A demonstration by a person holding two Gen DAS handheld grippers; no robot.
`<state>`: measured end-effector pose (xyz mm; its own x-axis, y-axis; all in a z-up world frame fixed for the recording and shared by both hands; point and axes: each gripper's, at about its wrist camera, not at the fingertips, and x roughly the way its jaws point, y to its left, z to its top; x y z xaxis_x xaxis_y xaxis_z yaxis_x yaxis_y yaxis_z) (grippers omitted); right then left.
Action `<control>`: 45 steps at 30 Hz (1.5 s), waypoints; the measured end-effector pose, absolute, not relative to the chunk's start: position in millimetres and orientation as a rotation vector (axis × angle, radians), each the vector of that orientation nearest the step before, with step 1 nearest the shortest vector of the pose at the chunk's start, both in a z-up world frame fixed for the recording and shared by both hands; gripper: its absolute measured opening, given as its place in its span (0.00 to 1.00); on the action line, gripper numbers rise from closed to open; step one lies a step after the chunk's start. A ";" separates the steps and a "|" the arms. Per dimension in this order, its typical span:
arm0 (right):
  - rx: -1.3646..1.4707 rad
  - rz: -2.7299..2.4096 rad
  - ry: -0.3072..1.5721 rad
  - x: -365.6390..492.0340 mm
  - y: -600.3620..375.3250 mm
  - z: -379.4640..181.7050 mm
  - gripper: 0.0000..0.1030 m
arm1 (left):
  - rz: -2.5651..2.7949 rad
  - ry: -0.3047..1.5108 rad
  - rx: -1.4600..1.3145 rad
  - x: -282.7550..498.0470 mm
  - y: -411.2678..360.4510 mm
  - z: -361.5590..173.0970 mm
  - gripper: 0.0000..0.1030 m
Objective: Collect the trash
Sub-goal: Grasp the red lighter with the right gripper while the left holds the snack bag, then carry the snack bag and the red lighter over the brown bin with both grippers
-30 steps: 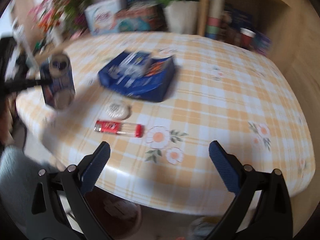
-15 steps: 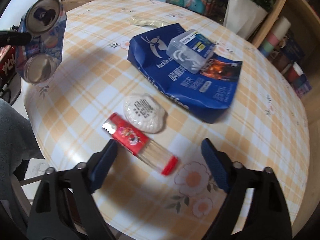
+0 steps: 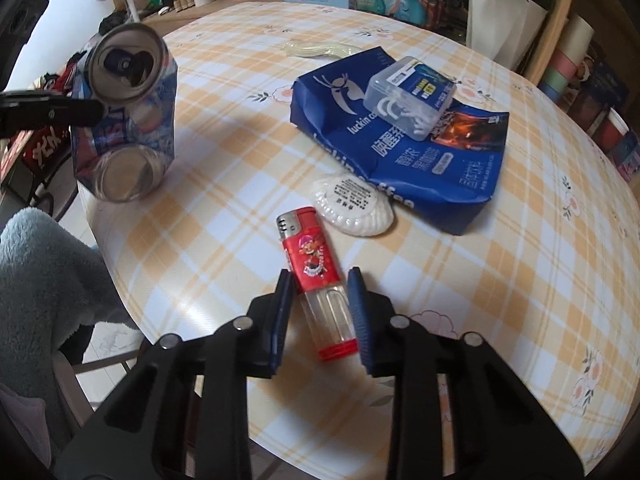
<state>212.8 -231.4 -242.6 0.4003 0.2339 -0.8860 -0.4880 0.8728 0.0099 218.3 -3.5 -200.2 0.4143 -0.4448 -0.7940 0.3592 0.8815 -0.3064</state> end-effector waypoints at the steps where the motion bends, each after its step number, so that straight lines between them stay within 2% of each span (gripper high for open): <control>1: -0.270 0.456 1.061 212.3 -230.2 -242.5 0.32 | -0.508 1.027 -0.092 217.8 -4.8 -200.1 0.04; 4: -0.260 0.447 1.062 213.2 -229.4 -242.9 0.34 | -0.515 1.027 -0.091 214.3 -7.9 -198.3 0.04; 9: -0.222 0.454 1.059 203.9 -226.0 -240.2 0.26 | -0.522 1.010 -0.096 203.4 -9.7 -191.6 0.04; 16: -0.002 0.445 1.008 187.0 -242.0 -229.7 0.26 | -0.535 1.018 -0.129 189.8 -8.8 -188.4 0.04; 34: -0.072 0.309 1.036 188.6 -251.6 -244.2 0.27 | -0.543 1.027 -0.151 171.7 -12.4 -192.1 0.04; 45: 0.065 0.324 0.994 175.6 -262.9 -228.0 0.25 | -0.559 1.033 -0.145 155.6 -19.0 -191.3 0.04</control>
